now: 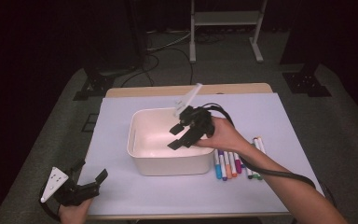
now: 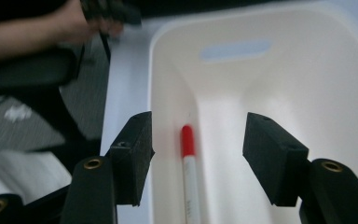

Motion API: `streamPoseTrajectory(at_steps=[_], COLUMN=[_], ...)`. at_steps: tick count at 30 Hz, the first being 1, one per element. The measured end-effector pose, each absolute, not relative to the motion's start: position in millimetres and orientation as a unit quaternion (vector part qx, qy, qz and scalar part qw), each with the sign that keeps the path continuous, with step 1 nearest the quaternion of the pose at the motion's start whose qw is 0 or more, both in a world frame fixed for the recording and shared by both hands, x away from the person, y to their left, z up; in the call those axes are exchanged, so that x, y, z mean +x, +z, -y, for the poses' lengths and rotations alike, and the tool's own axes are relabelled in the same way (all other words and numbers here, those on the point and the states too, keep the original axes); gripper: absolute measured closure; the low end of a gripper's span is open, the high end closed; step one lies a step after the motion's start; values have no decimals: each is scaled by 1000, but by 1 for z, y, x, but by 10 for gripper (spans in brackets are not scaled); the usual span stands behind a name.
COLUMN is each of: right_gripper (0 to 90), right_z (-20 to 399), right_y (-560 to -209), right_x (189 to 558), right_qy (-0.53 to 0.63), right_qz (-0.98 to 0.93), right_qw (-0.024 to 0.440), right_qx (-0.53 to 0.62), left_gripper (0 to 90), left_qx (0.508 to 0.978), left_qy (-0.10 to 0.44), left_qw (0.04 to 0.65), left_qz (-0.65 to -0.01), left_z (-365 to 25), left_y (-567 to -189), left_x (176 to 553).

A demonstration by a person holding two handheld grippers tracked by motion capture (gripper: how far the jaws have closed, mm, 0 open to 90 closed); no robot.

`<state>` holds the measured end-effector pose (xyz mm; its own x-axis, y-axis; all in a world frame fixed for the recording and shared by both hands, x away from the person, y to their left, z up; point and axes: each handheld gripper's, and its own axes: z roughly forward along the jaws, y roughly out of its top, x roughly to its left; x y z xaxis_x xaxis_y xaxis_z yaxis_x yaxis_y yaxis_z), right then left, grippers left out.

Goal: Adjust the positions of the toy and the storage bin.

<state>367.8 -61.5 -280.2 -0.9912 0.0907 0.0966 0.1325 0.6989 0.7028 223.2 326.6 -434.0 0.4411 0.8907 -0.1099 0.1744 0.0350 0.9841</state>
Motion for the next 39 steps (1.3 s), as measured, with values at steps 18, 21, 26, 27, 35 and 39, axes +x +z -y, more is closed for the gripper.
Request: streamPoseTrajectory(at_steps=[18, 21, 26, 27, 35, 39], right_gripper=[382, 384, 397, 415, 402, 409], right_z=[279, 301, 335, 339, 367, 376], right_y=[-283, -298, -331, -336, -374, -387], right_x=[301, 295, 297, 297, 301, 302], right_qy=[-590, -584, -559, -557, -550, -549], right_qz=[778, 769, 762, 760, 742, 732], right_qw=[-76, -64, -10, -5, 2, -9], right_qx=[-203, -254, -328, -334, -383, -403], left_gripper=[0, 0, 0, 0, 0, 0], left_qx=[622, 622, 621, 622, 621, 621], left_qy=[316, 317, 319, 319, 322, 324], left_qw=[574, 573, 573, 572, 572, 571], left_qz=[-428, -429, -429, -429, -429, -429], left_z=[-323, -323, -322, -321, -322, -322], left_y=[-432, -432, -431, -431, -431, -431], left_x=[221, 221, 220, 220, 220, 220])
